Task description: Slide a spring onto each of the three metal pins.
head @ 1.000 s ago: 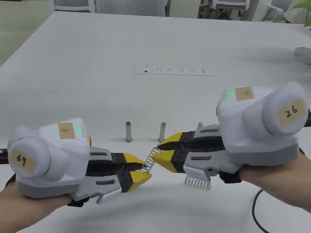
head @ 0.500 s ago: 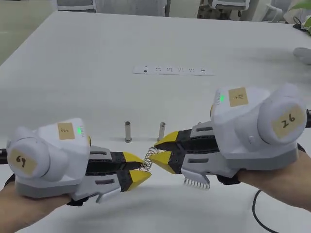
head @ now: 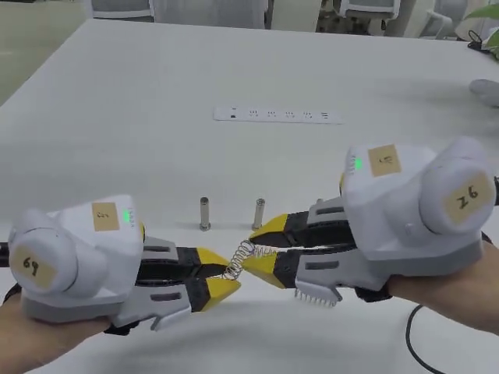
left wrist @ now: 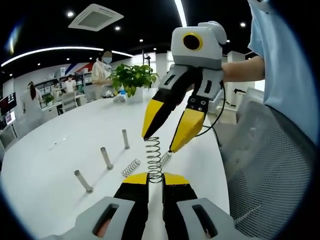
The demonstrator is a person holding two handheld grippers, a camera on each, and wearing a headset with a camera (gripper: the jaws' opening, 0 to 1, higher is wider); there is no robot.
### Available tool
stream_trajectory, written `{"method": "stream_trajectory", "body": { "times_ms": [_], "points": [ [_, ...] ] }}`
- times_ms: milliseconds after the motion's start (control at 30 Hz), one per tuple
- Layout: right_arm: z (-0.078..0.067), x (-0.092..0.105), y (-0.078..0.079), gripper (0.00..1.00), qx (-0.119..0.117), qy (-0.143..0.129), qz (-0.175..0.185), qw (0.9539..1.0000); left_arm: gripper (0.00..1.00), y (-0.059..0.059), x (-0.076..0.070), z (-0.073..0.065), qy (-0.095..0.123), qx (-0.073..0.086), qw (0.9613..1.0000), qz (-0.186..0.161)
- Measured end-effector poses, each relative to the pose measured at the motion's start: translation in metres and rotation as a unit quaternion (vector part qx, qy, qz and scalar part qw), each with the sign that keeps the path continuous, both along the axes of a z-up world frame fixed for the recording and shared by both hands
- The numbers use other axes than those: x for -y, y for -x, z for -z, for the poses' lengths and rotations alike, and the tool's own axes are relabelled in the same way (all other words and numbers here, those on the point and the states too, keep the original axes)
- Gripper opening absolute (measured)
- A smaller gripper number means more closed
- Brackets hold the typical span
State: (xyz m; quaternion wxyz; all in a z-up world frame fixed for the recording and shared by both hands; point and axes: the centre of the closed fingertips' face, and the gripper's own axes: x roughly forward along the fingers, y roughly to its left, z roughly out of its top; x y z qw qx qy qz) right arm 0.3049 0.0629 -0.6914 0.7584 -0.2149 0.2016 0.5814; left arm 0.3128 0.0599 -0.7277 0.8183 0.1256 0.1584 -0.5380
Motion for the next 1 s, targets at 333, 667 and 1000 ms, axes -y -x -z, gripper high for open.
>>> {"method": "stream_trajectory", "body": {
  "times_ms": [333, 667, 1000],
  "points": [
    [0.003, 0.005, 0.005, 0.24, -0.011, 0.031, -0.035, 0.9988, 0.01, 0.003, 0.001, 0.001, -0.006, 0.001, 0.9998, 0.018],
    [0.004, 0.008, 0.011, 0.23, -0.035, 0.081, -0.103, 0.9907, 0.01, 0.014, 0.002, 0.005, -0.021, -0.002, 0.9988, 0.045],
    [0.006, 0.002, 0.017, 0.19, -0.055, 0.114, -0.158, 0.9793, 0.01, 0.019, 0.005, 0.006, -0.027, -0.004, 0.9976, 0.063]
  ]
}}
